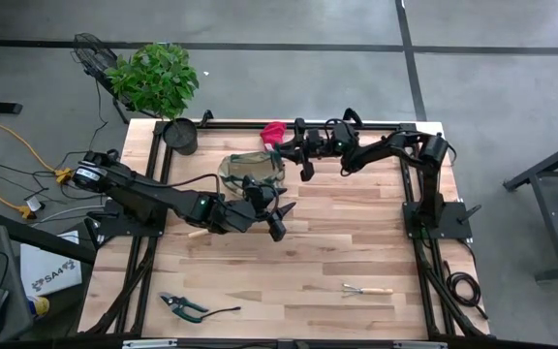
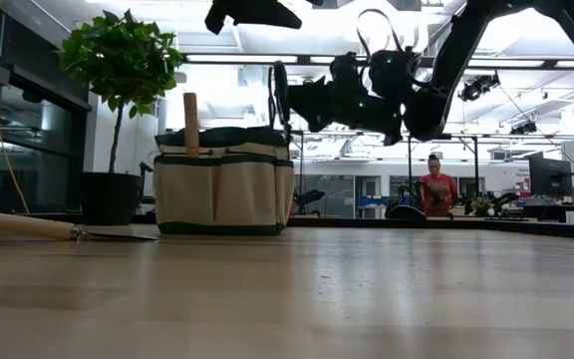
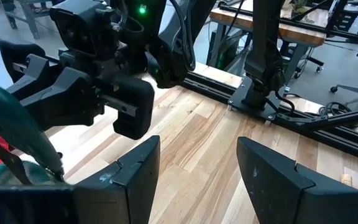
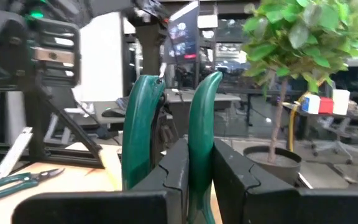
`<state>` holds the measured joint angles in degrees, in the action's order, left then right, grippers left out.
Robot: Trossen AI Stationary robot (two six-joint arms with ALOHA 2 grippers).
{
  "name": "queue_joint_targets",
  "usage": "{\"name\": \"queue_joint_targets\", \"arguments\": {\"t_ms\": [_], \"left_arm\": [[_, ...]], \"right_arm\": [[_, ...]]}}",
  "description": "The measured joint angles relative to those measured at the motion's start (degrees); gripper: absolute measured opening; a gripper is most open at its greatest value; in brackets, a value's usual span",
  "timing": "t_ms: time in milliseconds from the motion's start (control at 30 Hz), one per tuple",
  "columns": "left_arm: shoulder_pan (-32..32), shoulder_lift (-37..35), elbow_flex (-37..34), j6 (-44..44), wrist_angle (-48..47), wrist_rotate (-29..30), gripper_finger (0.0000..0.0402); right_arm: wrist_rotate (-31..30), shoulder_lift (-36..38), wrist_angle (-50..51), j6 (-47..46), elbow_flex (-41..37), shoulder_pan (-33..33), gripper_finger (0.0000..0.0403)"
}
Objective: Pick & Place Garden tools in Gardening bag
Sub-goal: Put the top black shear scissor into the gardening bag
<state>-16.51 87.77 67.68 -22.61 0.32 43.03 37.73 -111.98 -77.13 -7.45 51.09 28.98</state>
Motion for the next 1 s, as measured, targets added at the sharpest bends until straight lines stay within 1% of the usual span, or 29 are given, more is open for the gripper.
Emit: {"name": "queue_joint_targets", "arguments": {"t_ms": [233, 467, 567, 600, 733, 833, 900, 1000], "left_arm": [[0.0, 0.0, 0.0, -0.2, 0.0, 0.0, 0.0207], [0.0, 0.0, 0.0, -0.2, 0.0, 0.0, 0.0207], [0.0, 0.0, 0.0, -0.2, 0.0, 0.0, 0.0207], [0.0, 0.0, 0.0, -0.2, 0.0, 0.1, 0.0207], [0.0, 0.0, 0.0, -0.2, 0.0, 0.1, 0.0207], [0.0, 0.0, 0.0, -0.2, 0.0, 0.1, 0.0207], [0.0, 0.0, 0.0, -0.2, 0.0, 0.1, 0.0207], [0.0, 0.0, 0.0, -0.2, 0.0, 0.1, 0.0207]], "right_arm": [[-2.1, -0.1, 0.2, -1.3, 0.0, 0.0, 0.0038], [-9.2, -0.1, 3.5, -0.1, 0.0, -1.1, 0.0038], [-13.4, -0.1, 4.5, 0.3, 0.0, -2.2, 0.0038], [-13.6, -0.1, 4.7, 1.2, 0.0, -2.5, 0.0038], [-13.4, -0.1, 5.1, 5.8, 0.0, -3.6, 0.0038], [-13.2, -0.1, 6.1, 6.7, 0.0, -3.7, 0.0038], [-11.5, -0.1, 7.0, 7.7, 0.0, -3.3, 0.0038], [-7.2, -0.1, 7.5, 7.7, 0.0, -2.3, 0.0038]]}}
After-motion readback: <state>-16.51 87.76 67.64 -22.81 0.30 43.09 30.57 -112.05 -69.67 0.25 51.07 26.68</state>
